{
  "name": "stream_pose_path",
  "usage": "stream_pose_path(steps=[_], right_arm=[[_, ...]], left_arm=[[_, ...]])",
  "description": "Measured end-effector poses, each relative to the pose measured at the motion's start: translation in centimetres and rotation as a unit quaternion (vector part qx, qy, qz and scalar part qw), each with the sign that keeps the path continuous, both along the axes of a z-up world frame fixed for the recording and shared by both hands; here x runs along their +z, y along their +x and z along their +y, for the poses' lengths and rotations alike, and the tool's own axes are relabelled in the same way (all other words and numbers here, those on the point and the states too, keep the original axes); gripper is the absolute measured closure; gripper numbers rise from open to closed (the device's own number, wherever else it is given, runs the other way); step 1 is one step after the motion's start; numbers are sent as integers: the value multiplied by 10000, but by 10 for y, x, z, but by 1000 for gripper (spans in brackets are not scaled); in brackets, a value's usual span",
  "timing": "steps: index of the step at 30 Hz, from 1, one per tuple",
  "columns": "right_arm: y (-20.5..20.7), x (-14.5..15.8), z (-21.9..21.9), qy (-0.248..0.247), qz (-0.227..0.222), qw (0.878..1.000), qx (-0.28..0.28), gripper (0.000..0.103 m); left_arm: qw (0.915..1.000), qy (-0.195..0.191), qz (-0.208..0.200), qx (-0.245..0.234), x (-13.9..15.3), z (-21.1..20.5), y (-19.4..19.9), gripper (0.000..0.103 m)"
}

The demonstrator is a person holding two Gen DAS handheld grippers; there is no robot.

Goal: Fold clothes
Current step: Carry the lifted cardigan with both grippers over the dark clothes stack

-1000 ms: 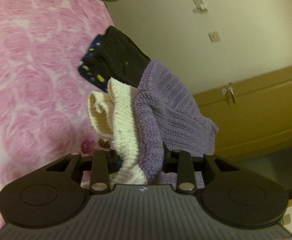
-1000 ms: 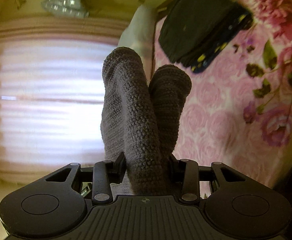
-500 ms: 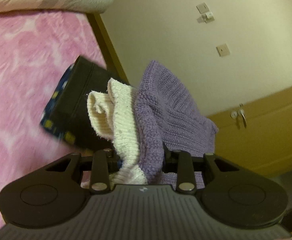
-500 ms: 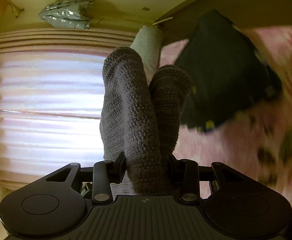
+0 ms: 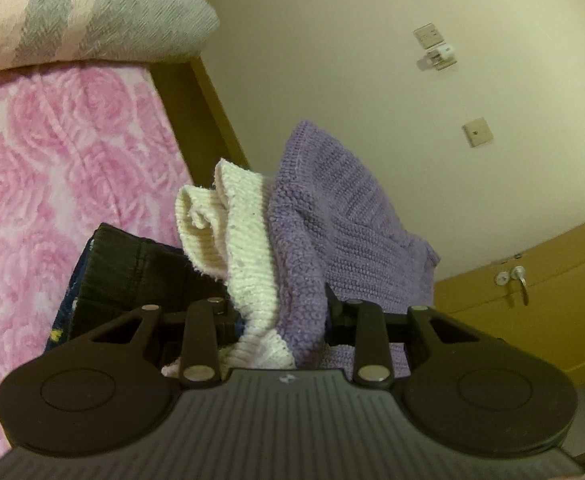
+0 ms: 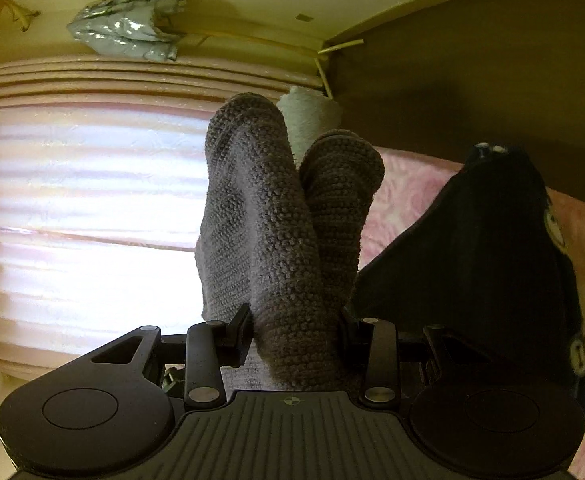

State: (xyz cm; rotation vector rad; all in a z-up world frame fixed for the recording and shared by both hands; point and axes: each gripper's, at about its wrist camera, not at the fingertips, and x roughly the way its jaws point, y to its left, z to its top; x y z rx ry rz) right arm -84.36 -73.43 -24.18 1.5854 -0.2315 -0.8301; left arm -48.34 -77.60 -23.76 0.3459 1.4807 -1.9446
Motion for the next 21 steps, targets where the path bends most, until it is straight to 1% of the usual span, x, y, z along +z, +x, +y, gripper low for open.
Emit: stream_pose_path(steps=[7,9,10,11,12,13,14,15,16,18,20,21], right_arm=[[-3,-60,-1,466,-134,9987,-127,63],[-4,-73,0,582,-74,9982,-126,63],[-5,-79,1,635,-34,9979,-123,62],[-4,-84,1,707,99,9974,-100,60],[-3,-88,1,795,318,9963,-59,54],[0,-92,1,867,571,9946,-16,43],[2,-93,2,881,816,9928,7,40],[4,-91,4,826,980,9918,-23,39],[5,-86,7,739,1118,9909,-95,38],[6,-69,16,601,1668,9837,-290,37],[8,-49,27,454,2327,9702,-511,37],[11,-37,36,348,2709,9598,-642,37]], left_arm=[[9991,282,-301,-2,-44,-7,-2,75],[9987,350,-378,-20,-58,-7,-2,75],[9984,333,-443,-55,-65,-6,-2,74],[9982,318,-509,-90,-71,-5,-2,72],[9977,328,-576,-109,-77,-5,-2,71],[9977,355,-568,-94,-81,-5,-2,70],[9977,377,-560,-78,-84,-4,-1,68],[9978,304,-586,-45,-81,-4,0,67],[9973,215,-708,8,-75,-3,2,66],[9954,39,-952,119,-63,-1,5,67],[9926,-62,-1158,358,-47,2,14,67],[9913,-198,-1227,427,-36,6,17,71]])
